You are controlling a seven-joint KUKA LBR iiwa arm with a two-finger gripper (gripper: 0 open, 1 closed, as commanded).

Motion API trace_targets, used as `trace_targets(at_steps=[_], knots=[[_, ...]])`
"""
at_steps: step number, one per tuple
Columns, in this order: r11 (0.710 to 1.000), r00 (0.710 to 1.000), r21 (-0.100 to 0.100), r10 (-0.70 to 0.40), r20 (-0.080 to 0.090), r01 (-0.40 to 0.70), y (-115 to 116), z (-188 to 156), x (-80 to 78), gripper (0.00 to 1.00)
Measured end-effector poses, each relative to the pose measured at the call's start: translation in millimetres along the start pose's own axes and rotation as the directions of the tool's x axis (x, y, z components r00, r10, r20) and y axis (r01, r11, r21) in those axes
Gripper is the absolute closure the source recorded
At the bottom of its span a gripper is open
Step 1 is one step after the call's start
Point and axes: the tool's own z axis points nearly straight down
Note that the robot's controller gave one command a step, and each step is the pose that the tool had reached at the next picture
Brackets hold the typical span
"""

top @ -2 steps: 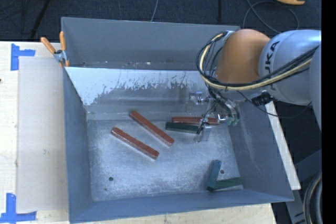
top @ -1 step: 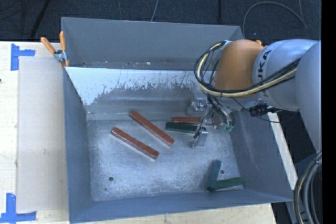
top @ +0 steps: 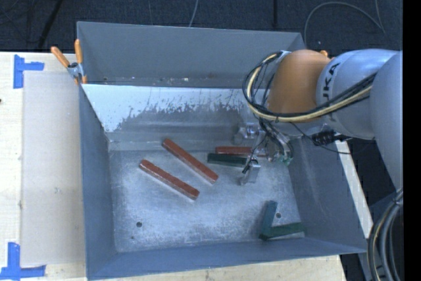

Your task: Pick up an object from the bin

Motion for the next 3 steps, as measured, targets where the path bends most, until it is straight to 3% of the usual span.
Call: trace_targets(at_steps=[1, 2, 3], knots=[[1.0, 1.0, 0.0, -0.001, 0.001, 0.001, 0.3, -0.5, -0.4, 1.0], [1.0, 1.0, 0.0, -0.004, 0.006, 0.004, 0.7, -60.4, -1.9, 1.0], [1.0, 1.0, 0.0, -0.007, 0.005, 0.007, 1.1, -97.0, -3.1, 1.0]])
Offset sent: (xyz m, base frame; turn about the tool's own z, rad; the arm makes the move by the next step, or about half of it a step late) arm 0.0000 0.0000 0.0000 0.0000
